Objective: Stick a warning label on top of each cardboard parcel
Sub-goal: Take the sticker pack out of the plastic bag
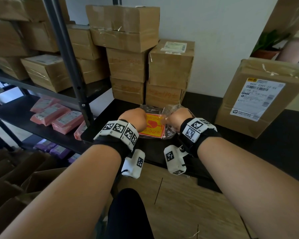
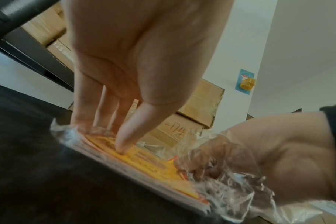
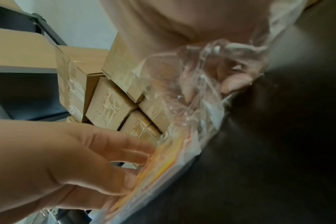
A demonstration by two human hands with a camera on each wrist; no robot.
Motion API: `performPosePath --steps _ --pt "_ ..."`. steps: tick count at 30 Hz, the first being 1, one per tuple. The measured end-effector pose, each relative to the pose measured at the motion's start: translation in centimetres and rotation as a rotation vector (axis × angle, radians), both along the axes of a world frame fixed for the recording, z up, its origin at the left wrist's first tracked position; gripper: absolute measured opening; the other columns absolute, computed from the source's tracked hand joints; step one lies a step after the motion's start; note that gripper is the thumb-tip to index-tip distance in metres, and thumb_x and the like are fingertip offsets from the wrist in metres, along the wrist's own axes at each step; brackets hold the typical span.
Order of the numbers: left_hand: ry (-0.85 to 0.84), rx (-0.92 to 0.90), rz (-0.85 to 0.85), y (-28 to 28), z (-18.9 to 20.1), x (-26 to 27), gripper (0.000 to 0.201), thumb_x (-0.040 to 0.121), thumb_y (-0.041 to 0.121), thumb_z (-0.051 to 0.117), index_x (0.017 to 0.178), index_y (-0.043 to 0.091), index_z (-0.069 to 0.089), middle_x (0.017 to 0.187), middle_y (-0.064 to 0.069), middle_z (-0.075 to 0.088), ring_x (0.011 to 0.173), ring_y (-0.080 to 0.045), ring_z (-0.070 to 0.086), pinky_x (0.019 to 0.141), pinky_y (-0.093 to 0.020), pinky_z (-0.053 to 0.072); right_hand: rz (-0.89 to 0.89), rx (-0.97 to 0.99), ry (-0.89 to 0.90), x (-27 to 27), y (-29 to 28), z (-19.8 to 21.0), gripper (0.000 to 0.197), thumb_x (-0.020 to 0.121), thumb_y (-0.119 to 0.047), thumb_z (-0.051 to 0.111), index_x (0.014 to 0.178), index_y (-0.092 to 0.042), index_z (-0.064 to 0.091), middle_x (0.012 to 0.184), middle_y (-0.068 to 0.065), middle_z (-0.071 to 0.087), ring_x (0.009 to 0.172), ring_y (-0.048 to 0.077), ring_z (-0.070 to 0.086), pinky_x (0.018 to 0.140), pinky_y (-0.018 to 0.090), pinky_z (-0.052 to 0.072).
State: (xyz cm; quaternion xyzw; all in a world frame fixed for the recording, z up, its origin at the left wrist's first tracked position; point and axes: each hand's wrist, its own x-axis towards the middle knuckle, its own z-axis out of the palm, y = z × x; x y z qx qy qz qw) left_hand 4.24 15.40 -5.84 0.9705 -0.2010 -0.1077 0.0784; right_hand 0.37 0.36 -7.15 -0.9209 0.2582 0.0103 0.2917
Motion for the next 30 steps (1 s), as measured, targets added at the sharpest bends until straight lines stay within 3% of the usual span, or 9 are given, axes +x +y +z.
performPosePath --steps 6,10,12,18,20,22,24,27,30 --pt "-0.011 -0.106 -0.010 0.2 0.2 -0.5 0.041 0.090 0.007 0.049 0.127 0.019 0.060 0.120 -0.006 0.061 0.103 -0.024 0.061 0.084 -0.034 0.053 -0.061 0.214 0.009 0.0 -0.2 0.3 0.017 0.091 -0.021 0.062 0.076 -0.014 0.059 0.072 0.003 0.059 0.055 0.014 0.050 0.049 0.024 0.038" --pt "-0.019 -0.078 -0.025 0.0 0.3 -0.8 0.037 0.089 0.005 0.048 0.119 0.016 0.065 0.109 -0.005 0.062 0.093 -0.023 0.060 0.081 -0.034 0.053 -0.108 0.388 -0.043 -0.1 -1.0 0.5 0.029 0.099 -0.018 0.047 0.071 -0.022 0.046 0.073 -0.005 0.049 0.063 0.006 0.047 0.068 0.024 0.048" --pt "-0.015 -0.078 -0.035 -0.1 0.4 -1.0 0.038 0.089 0.003 0.046 0.119 0.016 0.065 0.113 -0.006 0.063 0.093 -0.023 0.059 0.082 -0.034 0.052 -0.108 0.427 -0.085 -0.5 -1.4 0.3 0.031 0.099 -0.016 0.047 0.070 -0.026 0.042 0.077 -0.007 0.047 0.067 0.003 0.047 0.075 0.024 0.051" --pt "-0.018 -0.128 -0.032 -0.1 0.6 -1.1 0.034 0.092 0.005 0.046 0.118 0.014 0.065 0.120 -0.008 0.062 0.102 -0.025 0.061 0.082 -0.033 0.050 -0.112 0.529 -0.093 -0.7 -2.1 -0.8 0.006 0.090 -0.016 0.063 0.085 -0.016 0.060 0.096 0.005 0.066 0.081 0.017 0.066 0.065 0.028 0.056" --pt "-0.024 -0.125 -0.040 -0.1 0.6 -1.2 0.034 0.093 0.005 0.045 0.118 0.013 0.066 0.119 -0.008 0.062 0.103 -0.026 0.061 0.082 -0.033 0.050 -0.120 0.502 -0.088 -0.7 -2.4 -1.1 0.013 0.090 -0.020 0.064 0.098 -0.010 0.066 0.102 0.007 0.069 0.086 0.020 0.069 0.065 0.026 0.059" --pt "-0.017 -0.118 -0.045 0.0 0.6 -1.2 0.033 0.092 0.006 0.045 0.117 0.013 0.066 0.119 -0.009 0.062 0.103 -0.026 0.061 0.084 -0.034 0.051 -0.118 0.512 -0.092 -1.4 -2.1 -0.5 0.009 0.094 -0.017 0.059 0.086 -0.013 0.061 0.088 0.004 0.064 0.074 0.015 0.065 0.049 0.016 0.054" --pt "-0.011 -0.110 -0.056 0.0 0.5 -1.1 0.032 0.092 0.007 0.046 0.116 0.012 0.066 0.119 -0.009 0.063 0.101 -0.026 0.062 0.084 -0.035 0.052 -0.115 0.516 -0.103 -1.6 -2.2 -0.4 0.024 0.096 -0.013 0.056 0.074 -0.019 0.050 0.077 -0.001 0.055 0.064 0.010 0.056 0.039 0.013 0.047" --pt "0.005 -0.098 -0.073 0.0 0.5 -0.9 0.036 0.091 0.007 0.045 0.122 0.012 0.063 0.126 -0.011 0.060 0.100 -0.025 0.059 0.087 -0.037 0.051 -0.125 0.516 -0.101 -1.7 -1.9 -0.1 0.022 0.089 -0.012 0.064 0.072 -0.018 0.052 0.074 0.000 0.056 0.061 0.011 0.055 0.047 0.020 0.049" --pt "0.012 -0.071 -0.084 -0.1 0.0 -0.5 0.052 0.092 0.007 0.042 0.142 0.022 0.046 0.140 -0.006 0.050 0.120 -0.026 0.053 0.096 -0.037 0.048 -0.127 0.496 -0.126 -2.0 -1.7 0.3 0.005 0.090 -0.013 0.064 0.085 -0.011 0.063 0.073 0.003 0.058 0.061 0.015 0.057 0.058 0.026 0.052"
